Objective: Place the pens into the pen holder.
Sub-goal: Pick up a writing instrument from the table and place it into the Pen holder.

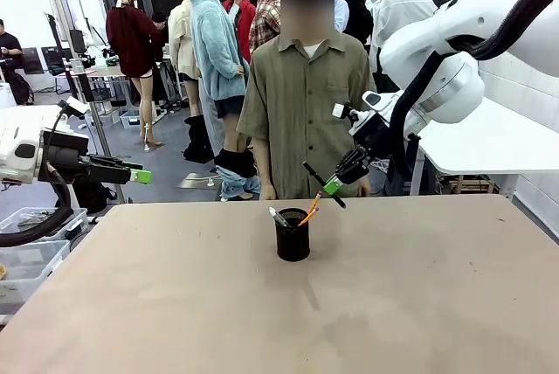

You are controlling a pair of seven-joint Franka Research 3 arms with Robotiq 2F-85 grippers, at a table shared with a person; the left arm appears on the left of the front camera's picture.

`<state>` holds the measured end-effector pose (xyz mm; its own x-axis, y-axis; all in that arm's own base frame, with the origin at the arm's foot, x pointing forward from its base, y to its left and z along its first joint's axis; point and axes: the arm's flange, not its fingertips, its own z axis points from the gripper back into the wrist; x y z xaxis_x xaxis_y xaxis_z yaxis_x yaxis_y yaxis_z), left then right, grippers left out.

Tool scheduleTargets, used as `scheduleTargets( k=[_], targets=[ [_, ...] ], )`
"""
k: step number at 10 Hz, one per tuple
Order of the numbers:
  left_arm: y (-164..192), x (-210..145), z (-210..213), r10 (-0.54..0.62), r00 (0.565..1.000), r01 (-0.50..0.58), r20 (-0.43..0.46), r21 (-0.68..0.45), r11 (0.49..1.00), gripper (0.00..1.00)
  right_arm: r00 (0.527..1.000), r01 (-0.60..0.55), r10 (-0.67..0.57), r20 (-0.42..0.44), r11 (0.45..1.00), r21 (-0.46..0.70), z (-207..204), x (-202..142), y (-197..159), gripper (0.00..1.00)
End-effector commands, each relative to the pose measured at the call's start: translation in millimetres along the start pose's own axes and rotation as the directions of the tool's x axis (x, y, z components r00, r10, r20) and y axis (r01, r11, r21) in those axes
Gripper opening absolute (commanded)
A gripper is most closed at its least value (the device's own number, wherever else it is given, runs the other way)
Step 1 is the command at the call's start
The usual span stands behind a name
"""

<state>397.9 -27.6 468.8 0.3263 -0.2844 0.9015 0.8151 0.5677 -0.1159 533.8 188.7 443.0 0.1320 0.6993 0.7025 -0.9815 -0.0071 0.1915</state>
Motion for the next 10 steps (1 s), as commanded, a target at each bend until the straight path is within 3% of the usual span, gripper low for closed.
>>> scheduleTargets(
  k=[1,3,6,7,8,10],
  targets=[
    [2,-2,-3,-0.019,1.000,0.020,0.025,-0.010,1.000,0.80,0.991,-0.116,0.109,0.075,0.990,0.085,4,4,-13,0.00],
    [2,-2,-3,-0.019,1.000,0.020,0.025,-0.010,1.000,0.80,0.974,-0.135,0.125,0.188,0.990,0.043,-3,17,-30,0.00],
    [2,-2,-3,-0.019,1.000,0.020,0.025,-0.010,1.000,0.80,0.955,-0.131,0.127,0.270,0.991,-0.002,-25,36,-45,0.00],
    [2,-2,-3,-0.019,1.000,0.020,0.025,-0.010,1.000,0.80,0.953,-0.099,0.102,0.287,0.995,-0.027,-30,39,-52,0.00],
    [2,-2,-3,-0.019,1.000,0.020,0.025,-0.010,1.000,0.80,0.968,-0.112,0.105,0.227,0.993,0.022,-14,30,-39,0.00],
    [2,-2,-3,-0.019,1.000,0.020,0.025,-0.010,1.000,0.80,0.963,-0.100,0.094,0.253,0.995,0.012,-24,35,-45,0.00]
  ],
)
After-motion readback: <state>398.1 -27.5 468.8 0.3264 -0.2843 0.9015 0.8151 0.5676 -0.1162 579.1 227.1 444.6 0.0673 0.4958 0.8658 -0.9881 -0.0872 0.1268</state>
